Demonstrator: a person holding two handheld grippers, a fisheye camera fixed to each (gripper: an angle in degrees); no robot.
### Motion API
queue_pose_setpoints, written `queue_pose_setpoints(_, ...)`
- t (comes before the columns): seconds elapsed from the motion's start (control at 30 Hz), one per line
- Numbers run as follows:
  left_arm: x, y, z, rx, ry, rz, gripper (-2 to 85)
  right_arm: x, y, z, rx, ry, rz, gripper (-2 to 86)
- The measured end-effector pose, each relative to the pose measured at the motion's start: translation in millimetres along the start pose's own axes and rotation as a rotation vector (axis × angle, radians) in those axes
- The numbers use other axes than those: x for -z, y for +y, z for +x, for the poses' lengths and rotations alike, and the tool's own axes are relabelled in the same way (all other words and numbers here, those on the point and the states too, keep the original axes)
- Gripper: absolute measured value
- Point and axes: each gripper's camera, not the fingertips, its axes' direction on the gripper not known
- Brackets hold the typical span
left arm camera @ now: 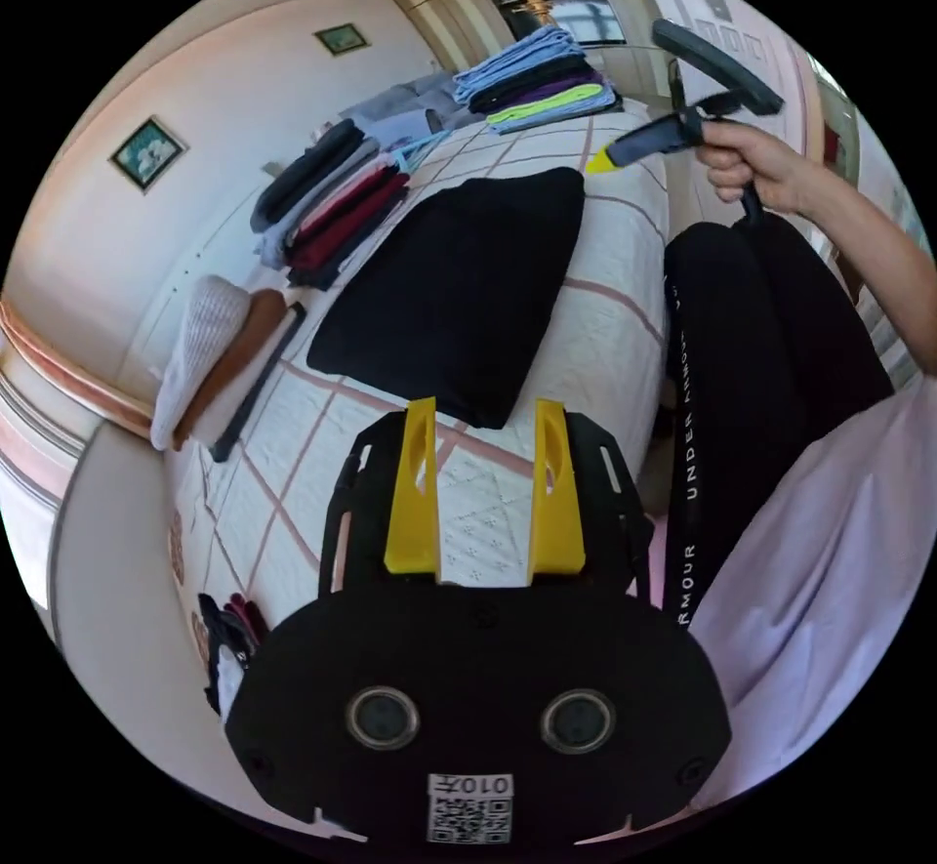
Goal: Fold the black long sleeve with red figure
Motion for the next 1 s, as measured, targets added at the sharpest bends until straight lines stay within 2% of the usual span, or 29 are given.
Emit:
queue_pose_setpoints(0.07,-16,-3,-20,0.121,0.184,-0.053,12.6,-9,20,-16,0.015,-0.023,0.011,9.3)
queue_pose_setpoints(0.13,-31,7,-41,0.247,0.372,-0.027,12.0,-12,30,-27,0.037,-0.06,0.02,9.2)
queue_pose_setpoints(0.3,-42,23,-56,0.276,0.316,0.017,9.2,-31,49,-60,0.132,-0.043,0.002,9.3)
queue_pose_setpoints(0.4,-55,33,-77,0.321,0.423,0.026,7.6,-44,56,-83,0.212,0.0,0.021,9.8)
queue_pose_setpoints(0.53,-67,42,-121,0.332,0.624,0.041,6.5,-65,71,-140,0.49,0.256,0.11,12.5)
queue_pose_setpoints(0.73,-67,33,-174,0.266,0.782,0.048,6.2,-118,80,-194,0.814,0.451,0.036,15.7)
queue_pose_setpoints(1.0,-86,56,-214,0.362,0.871,0.145,7.5,-170,63,-210,0.902,0.596,0.029,10.9)
